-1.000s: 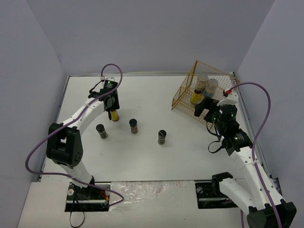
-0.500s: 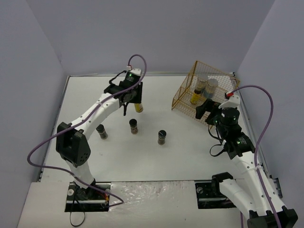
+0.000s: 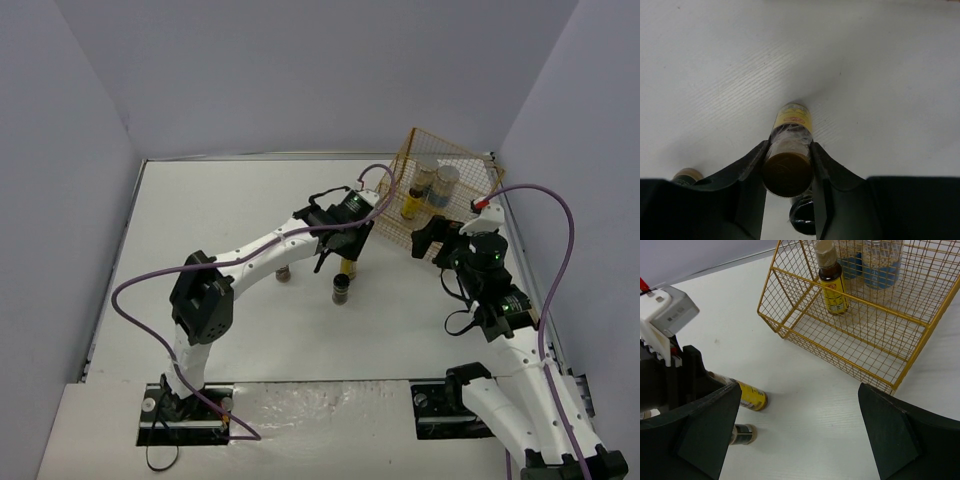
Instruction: Organize the condiment bottles
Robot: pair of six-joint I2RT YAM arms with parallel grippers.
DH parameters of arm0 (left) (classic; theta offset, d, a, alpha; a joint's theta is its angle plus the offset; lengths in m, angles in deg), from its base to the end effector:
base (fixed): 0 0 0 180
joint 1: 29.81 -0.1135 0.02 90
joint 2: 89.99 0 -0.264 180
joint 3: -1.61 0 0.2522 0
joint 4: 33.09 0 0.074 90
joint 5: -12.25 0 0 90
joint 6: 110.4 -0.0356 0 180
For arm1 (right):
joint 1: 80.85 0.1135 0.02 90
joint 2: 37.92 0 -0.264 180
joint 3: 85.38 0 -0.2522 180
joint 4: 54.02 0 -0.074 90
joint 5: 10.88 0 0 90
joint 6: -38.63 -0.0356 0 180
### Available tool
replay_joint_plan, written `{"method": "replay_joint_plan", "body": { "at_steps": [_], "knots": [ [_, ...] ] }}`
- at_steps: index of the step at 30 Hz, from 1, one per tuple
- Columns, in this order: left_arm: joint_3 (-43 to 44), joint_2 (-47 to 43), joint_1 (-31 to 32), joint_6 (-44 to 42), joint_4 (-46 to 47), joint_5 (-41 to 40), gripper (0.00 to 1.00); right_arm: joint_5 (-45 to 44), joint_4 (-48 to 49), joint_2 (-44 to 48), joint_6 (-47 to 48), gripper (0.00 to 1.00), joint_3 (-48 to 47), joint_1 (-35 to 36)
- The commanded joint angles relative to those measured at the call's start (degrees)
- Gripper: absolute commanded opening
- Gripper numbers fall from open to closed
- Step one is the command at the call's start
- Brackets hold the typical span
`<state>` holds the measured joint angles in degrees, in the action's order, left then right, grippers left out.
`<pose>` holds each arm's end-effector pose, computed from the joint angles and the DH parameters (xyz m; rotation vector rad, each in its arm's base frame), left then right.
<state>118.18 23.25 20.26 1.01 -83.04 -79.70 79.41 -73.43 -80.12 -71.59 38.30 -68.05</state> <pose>0.2905 -0.3452 0.2911 0.5915 2.3827 -0.5364 0.1737 0.0396 0.3423 0.1050 1.6786 0.4398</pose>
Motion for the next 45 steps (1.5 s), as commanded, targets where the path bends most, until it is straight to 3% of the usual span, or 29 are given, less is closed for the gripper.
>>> {"method": "replay_joint_plan", "body": {
  "at_steps": [1,10,14,22,36,41,45],
  "knots": [
    [0.13,-3.50,0.74,-0.40,4.02,-2.50,0.17,2.35,2.40,-0.14,1.89,1.00,0.31,0.27],
    [-2.59,-6.47,0.82,-0.25,5.51,-3.97,0.78,5.08,4.50,-3.58,3.65,1.00,0.40,0.63],
    [-3.60,-9.61,0.71,0.32,5.80,-5.07,0.94,5.33,7.45,-5.87,5.38,1.00,0.17,2.63],
    [-8.51,-22.65,-6.26,2.70,5.93,-7.39,0.97,0.62,15.31,-15.46,9.20,1.00,-1.11,14.49],
    [-28.75,-55.02,-29.76,-4.36,2.54,-15.37,0.97,0.77,25.06,-34.14,13.44,0.99,-5.87,24.44],
    [-37.05,-62.64,-31.71,-5.35,4.48,-21.35,0.97,-2.23,27.18,-37.79,13.07,0.91,-5.13,25.53],
    [-41.77,-64.02,-31.79,-4.60,6.90,-21.79,0.97,-3.55,27.94,-39.04,12.67,0.74,-4.22,25.66]
  ]
}}
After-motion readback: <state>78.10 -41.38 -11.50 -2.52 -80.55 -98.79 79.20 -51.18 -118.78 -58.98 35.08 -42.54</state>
